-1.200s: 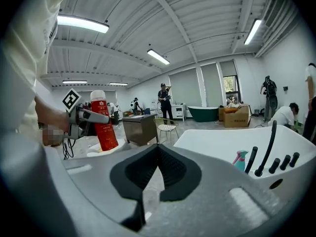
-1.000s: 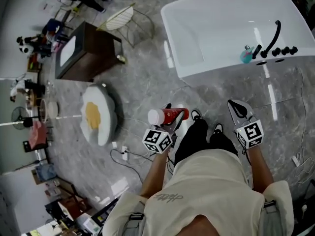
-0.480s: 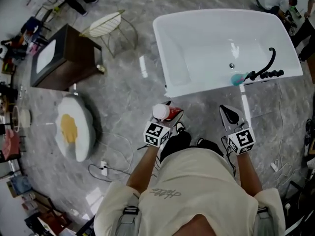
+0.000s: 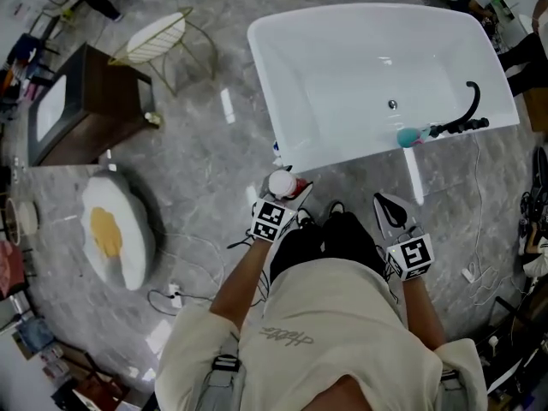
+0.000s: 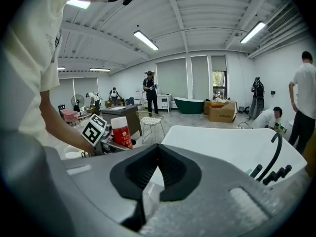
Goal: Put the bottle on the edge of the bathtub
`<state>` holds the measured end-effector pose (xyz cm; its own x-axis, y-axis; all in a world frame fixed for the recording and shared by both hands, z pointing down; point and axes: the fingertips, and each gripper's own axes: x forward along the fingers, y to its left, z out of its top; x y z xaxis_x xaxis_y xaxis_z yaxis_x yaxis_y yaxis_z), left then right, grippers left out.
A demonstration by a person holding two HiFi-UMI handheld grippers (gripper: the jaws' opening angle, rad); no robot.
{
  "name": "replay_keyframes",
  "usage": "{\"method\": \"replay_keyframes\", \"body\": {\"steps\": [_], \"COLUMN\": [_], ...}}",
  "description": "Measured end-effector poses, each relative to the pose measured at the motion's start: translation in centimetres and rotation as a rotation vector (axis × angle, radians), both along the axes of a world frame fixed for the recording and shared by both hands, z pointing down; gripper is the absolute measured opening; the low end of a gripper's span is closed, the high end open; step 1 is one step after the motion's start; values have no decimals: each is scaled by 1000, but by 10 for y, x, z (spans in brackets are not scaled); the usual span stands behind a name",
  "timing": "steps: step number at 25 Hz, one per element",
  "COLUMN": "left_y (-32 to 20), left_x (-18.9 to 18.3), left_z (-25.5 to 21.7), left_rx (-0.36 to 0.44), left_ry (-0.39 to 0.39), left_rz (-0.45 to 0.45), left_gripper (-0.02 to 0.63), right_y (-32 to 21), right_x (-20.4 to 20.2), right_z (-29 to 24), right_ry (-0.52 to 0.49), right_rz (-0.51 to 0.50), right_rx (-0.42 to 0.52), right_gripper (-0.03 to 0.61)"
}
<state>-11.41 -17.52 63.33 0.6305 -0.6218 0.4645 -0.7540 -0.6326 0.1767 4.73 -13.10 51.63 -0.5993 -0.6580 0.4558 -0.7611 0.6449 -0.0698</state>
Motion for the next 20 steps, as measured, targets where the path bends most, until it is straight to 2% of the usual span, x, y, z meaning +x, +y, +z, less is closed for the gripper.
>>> {"method": "replay_keyframes", "body": {"steps": [5,12,15,20], "left_y": [-22,-54,-64,-70], "left_x": [-6,3,13,32], "left_z": [55,115,136,151], "left_rx": [-45,-77,-82,-59], "left_ry": [-84,-120,-139,-166], "left_rz": [-21,-85,-67,-6], "left_gripper": [301,299,301,301], "right_y": [-8,-21,-27,-38], "right_x": [-1,17,22,20], "right_z": [23,59,71,77], "right_ry": [-14,40,51,54], "right_rz": [-6,-70,-92,-115], "right_rx": [-71,-181,-219,-232], "right_gripper": [2,2,2,2]}}
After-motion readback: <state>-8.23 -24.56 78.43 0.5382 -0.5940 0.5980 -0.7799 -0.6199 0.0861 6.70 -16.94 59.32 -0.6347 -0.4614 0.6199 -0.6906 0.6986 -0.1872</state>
